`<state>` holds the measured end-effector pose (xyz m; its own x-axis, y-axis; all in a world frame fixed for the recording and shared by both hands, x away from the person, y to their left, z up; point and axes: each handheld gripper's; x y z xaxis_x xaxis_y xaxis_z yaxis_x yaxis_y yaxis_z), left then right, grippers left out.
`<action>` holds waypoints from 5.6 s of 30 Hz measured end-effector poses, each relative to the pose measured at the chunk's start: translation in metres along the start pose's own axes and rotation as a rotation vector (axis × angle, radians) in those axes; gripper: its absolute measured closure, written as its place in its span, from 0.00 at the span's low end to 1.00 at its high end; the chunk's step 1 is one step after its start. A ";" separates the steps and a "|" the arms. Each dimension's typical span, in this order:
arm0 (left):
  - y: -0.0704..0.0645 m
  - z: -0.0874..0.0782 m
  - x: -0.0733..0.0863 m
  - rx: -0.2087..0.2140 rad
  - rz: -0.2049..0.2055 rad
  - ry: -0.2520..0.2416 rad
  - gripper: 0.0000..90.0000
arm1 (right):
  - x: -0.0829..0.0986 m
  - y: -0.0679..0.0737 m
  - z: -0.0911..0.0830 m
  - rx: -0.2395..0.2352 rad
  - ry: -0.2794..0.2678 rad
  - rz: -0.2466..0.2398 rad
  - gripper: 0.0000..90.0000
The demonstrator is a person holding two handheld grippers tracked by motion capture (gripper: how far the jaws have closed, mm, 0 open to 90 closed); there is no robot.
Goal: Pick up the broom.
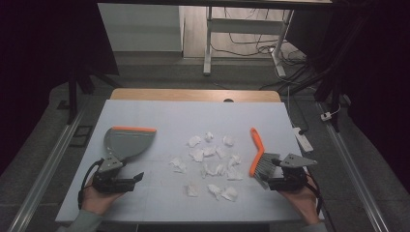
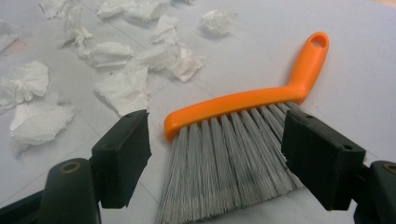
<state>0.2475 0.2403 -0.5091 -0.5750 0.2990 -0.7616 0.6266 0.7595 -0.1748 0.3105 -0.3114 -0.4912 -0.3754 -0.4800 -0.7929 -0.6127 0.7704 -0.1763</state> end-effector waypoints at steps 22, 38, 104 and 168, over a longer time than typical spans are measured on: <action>0.001 0.005 -0.004 -0.008 0.015 0.004 0.23 | -0.004 0.000 -0.002 0.007 0.025 0.000 0.30; -0.005 0.012 -0.007 0.000 0.041 0.028 0.22 | -0.033 0.006 -0.002 0.015 0.061 0.006 0.30; -0.012 0.017 -0.007 0.005 0.091 0.020 0.23 | -0.088 -0.044 0.129 0.235 0.758 0.278 0.71; -0.033 0.034 -0.039 0.037 0.121 -0.009 0.24 | -0.118 -0.007 0.028 -0.204 0.001 0.402 0.79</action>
<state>0.2672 0.1843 -0.4945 -0.4894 0.3818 -0.7840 0.7099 0.6966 -0.1039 0.3787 -0.2483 -0.4133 -0.6124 -0.1595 -0.7743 -0.5423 0.7975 0.2646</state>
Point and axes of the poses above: each handheld gripper's, and its own axes: z roughly forward along the jaws, x roughly out of its underside, y roughly to its left, and after that the axes turned 10 degrees about x, right-handed
